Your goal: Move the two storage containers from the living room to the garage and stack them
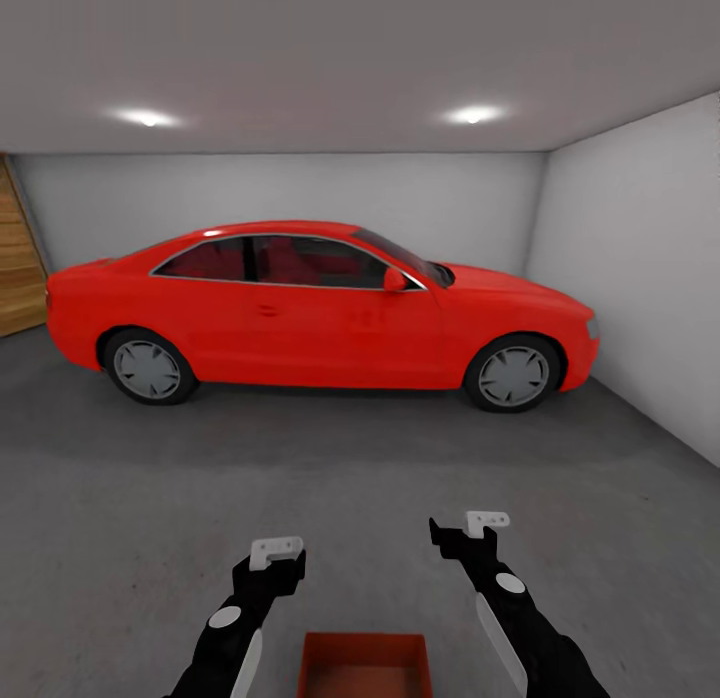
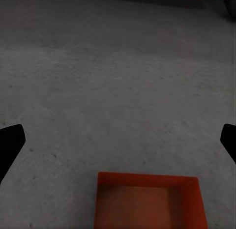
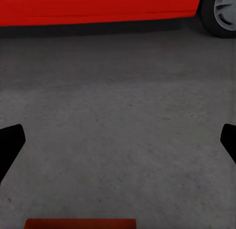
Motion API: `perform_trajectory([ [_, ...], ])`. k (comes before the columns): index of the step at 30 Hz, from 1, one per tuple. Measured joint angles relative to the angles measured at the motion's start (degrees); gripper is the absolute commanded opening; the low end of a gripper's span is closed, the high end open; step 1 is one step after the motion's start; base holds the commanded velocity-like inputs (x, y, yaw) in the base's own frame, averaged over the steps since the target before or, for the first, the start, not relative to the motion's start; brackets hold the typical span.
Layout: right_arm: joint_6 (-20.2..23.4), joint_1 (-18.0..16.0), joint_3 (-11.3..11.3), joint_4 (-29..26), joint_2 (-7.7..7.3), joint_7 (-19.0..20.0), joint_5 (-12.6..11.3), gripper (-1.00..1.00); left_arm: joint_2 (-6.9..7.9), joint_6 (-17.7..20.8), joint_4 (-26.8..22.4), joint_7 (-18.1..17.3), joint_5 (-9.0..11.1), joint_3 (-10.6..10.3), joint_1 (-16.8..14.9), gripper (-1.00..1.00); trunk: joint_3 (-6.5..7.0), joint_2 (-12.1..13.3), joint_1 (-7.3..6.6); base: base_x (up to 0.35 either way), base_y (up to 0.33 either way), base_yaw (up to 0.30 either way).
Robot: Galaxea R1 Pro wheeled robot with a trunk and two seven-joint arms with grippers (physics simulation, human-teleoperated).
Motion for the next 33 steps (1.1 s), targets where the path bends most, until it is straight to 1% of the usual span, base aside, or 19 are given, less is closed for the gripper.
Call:
perform_trajectory([
  [33, 0.0, 0.0, 0.0, 0.0, 0.0, 0.0, 0.0, 1.0, 0.0, 0.1, 0.1, -0.1, 0.2, 0.0, 0.0, 1.0, 8.92, 13.2, -7.25, 0.0, 0.0, 0.0],
])
